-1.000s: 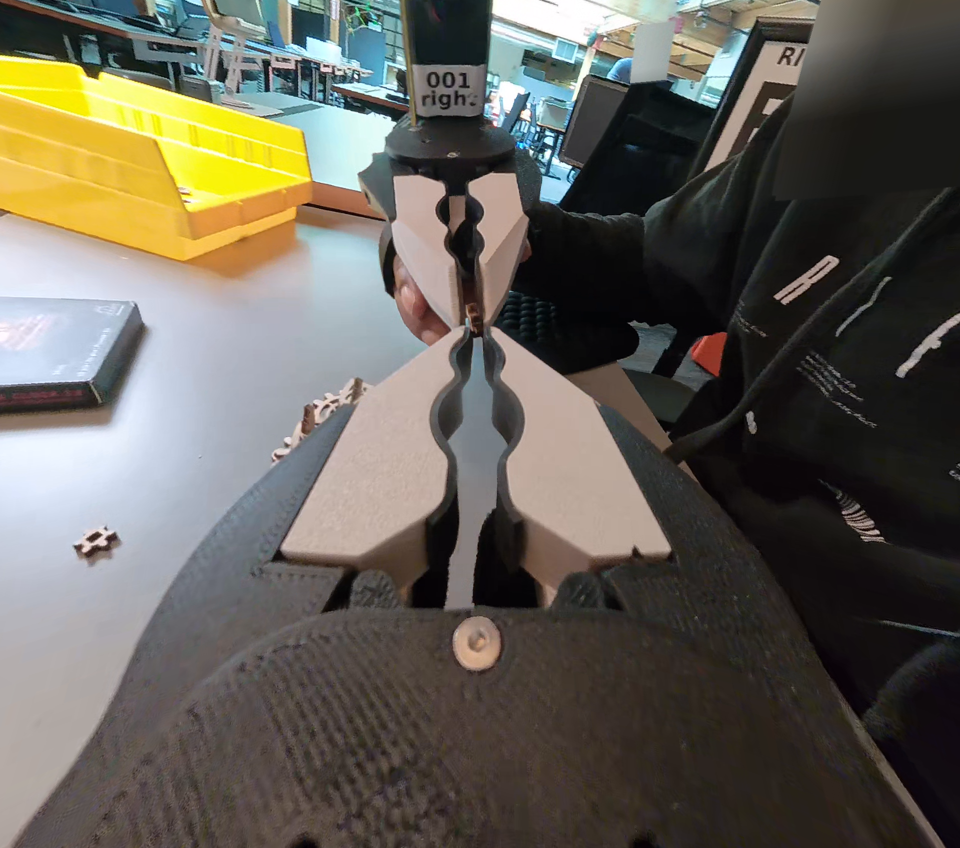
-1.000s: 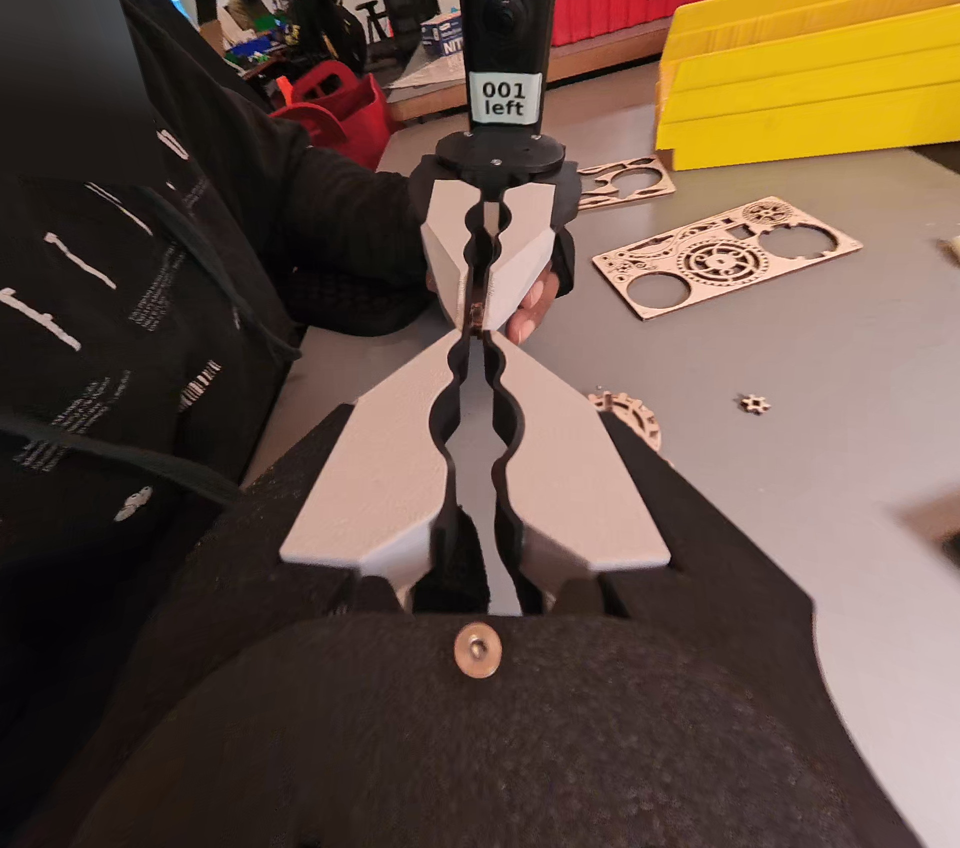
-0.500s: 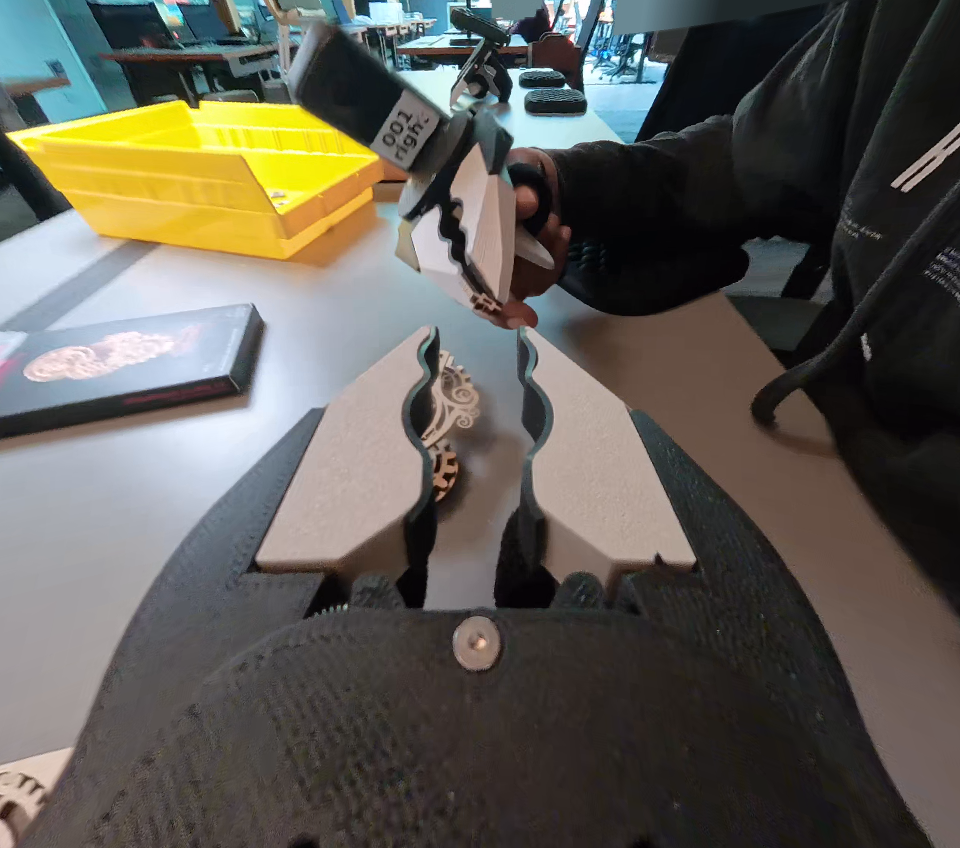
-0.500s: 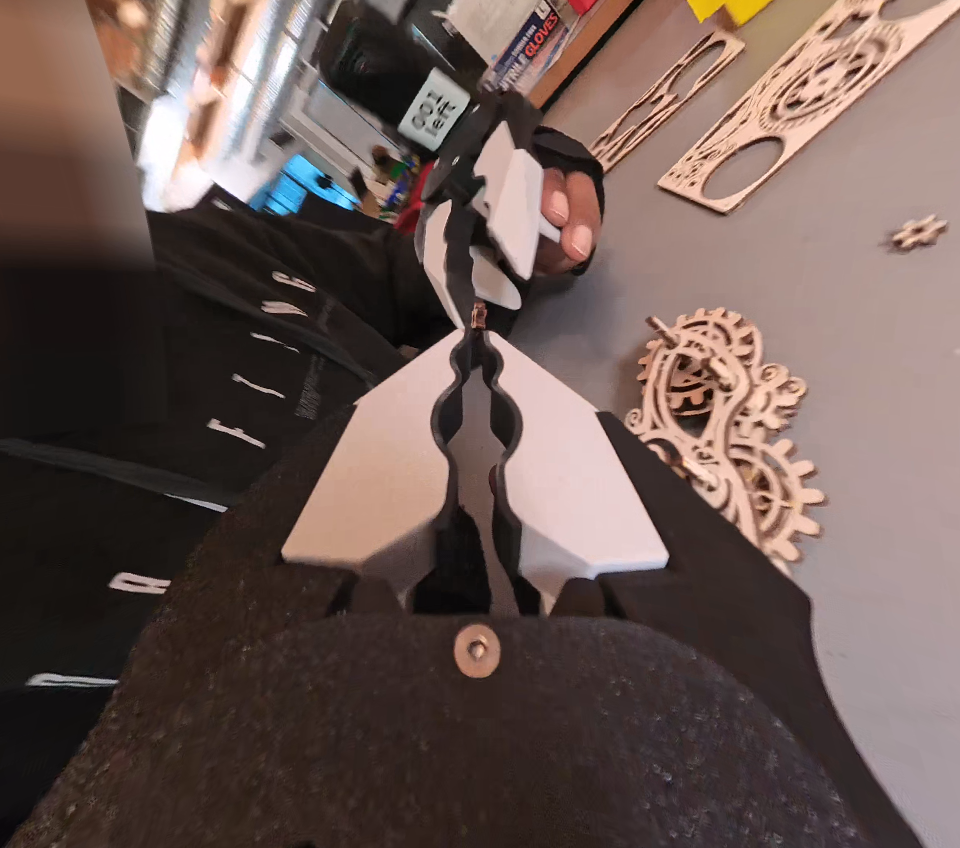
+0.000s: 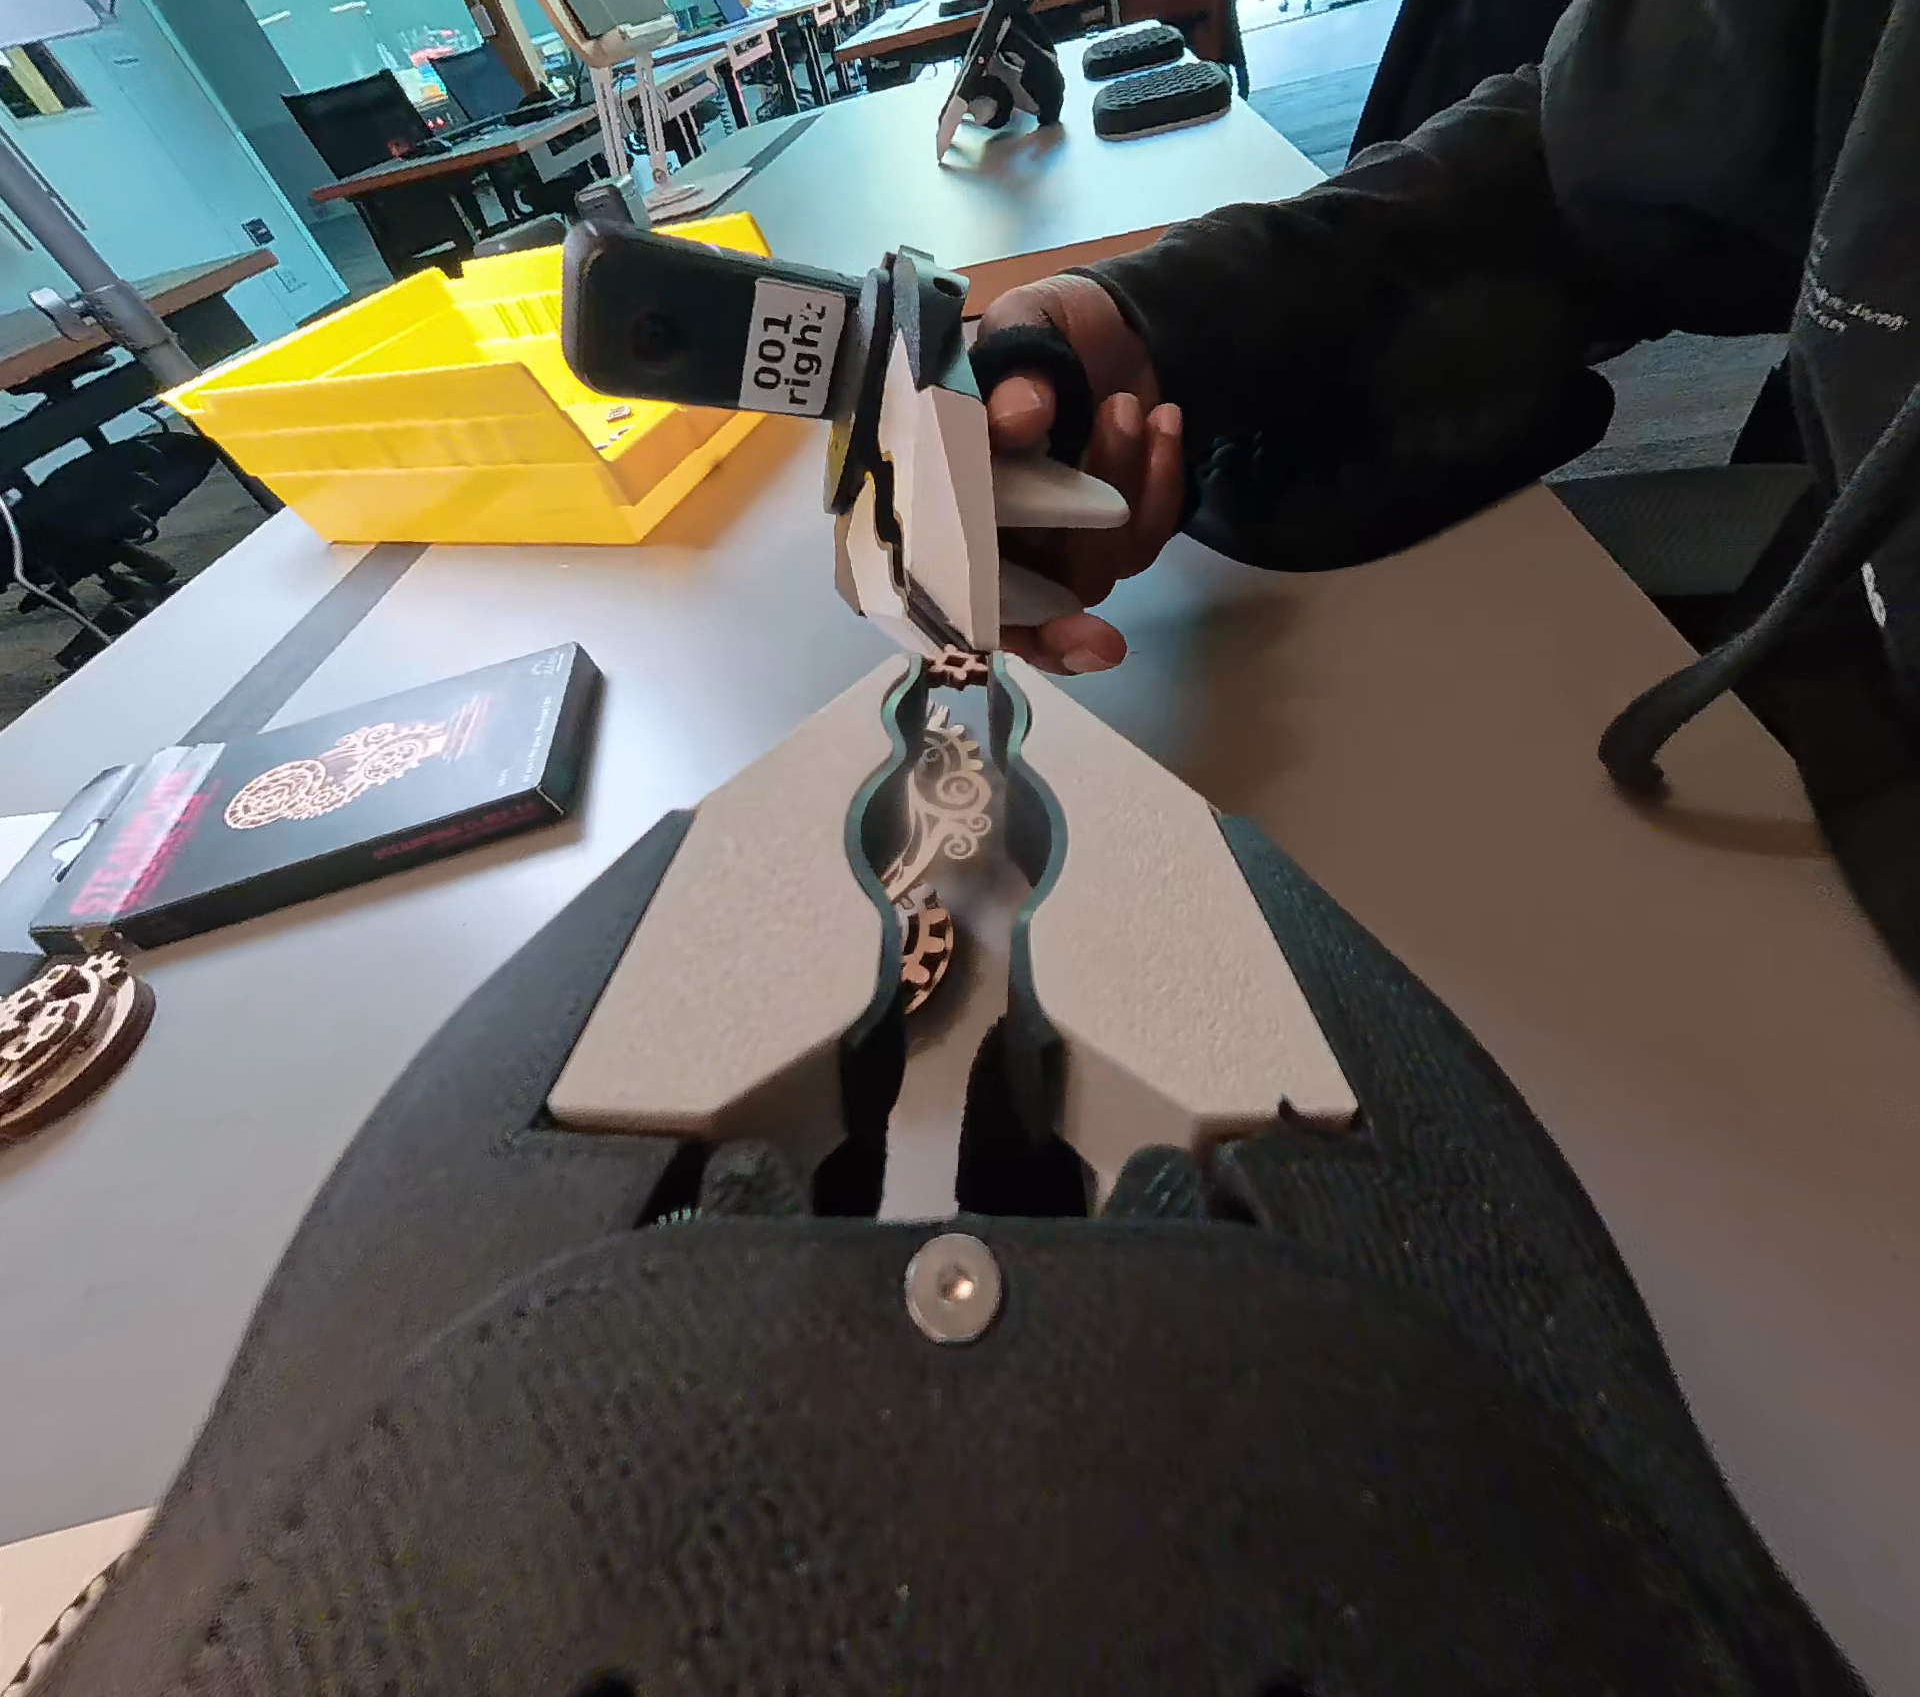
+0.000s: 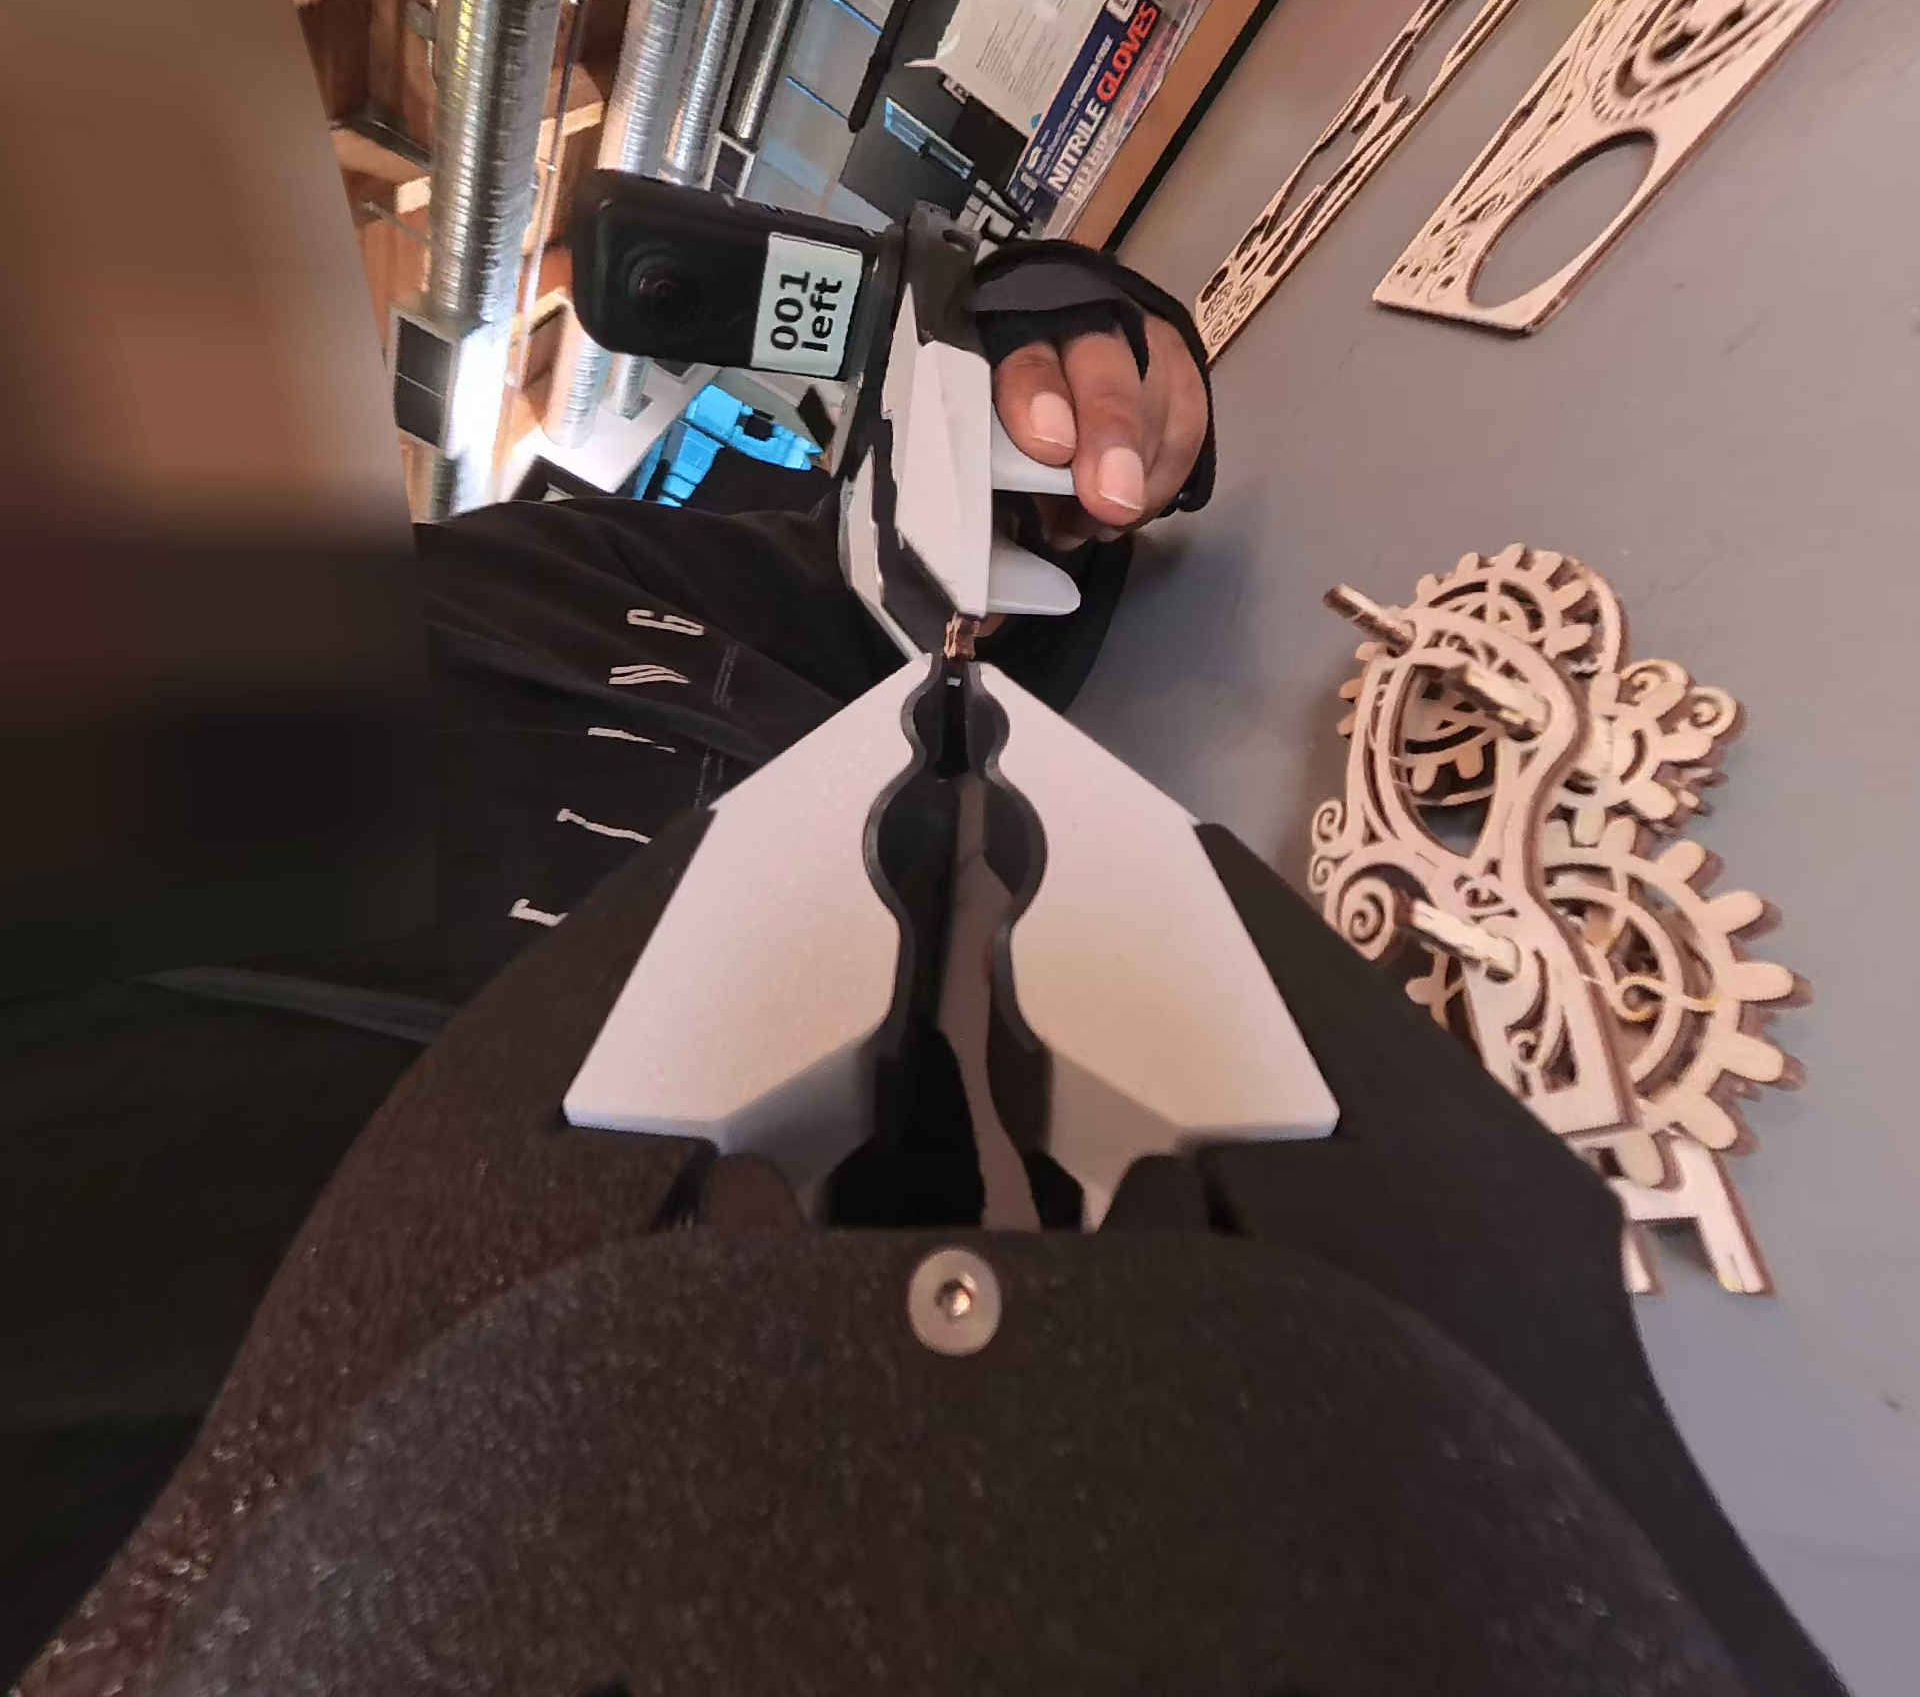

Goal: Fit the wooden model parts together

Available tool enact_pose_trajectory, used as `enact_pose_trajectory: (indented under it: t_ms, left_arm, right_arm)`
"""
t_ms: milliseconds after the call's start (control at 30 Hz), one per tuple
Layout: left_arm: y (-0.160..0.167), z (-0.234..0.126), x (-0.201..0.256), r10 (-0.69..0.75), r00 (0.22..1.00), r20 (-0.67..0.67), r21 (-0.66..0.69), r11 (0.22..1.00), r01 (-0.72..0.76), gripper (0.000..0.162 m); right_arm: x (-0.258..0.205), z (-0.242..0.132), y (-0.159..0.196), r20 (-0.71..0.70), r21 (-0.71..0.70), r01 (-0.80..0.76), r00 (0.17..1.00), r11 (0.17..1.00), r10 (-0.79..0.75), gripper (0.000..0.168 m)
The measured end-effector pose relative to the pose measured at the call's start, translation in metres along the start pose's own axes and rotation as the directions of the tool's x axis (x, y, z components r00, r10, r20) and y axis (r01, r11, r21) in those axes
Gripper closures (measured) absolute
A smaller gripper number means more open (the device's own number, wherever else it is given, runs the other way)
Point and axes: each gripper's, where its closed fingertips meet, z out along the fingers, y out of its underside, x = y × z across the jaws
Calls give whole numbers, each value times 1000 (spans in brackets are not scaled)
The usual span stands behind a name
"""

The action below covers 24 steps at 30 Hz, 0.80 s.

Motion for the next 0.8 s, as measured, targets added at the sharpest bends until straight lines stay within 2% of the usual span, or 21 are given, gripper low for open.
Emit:
enact_pose_trajectory:
  t_ms: [67,133,267,800]
  left_arm:
    - [2,-1,-8,-26,999,32,3,1000,26,153]
    - [12,-2,-21,-99,992,73,-20,995,100,153]
    - [41,2,-33,-265,960,91,-98,957,274,153]
    - [57,9,-33,-286,952,111,-187,935,303,153]
  right_arm:
    - [2,-2,-4,-46,11,54,997,998,-54,165]
    - [7,-9,-10,-127,3,134,983,991,-133,154]
    - [19,-28,-16,-296,-47,294,909,955,-294,150]
    - [14,-32,-15,-301,-64,353,885,934,-355,147]
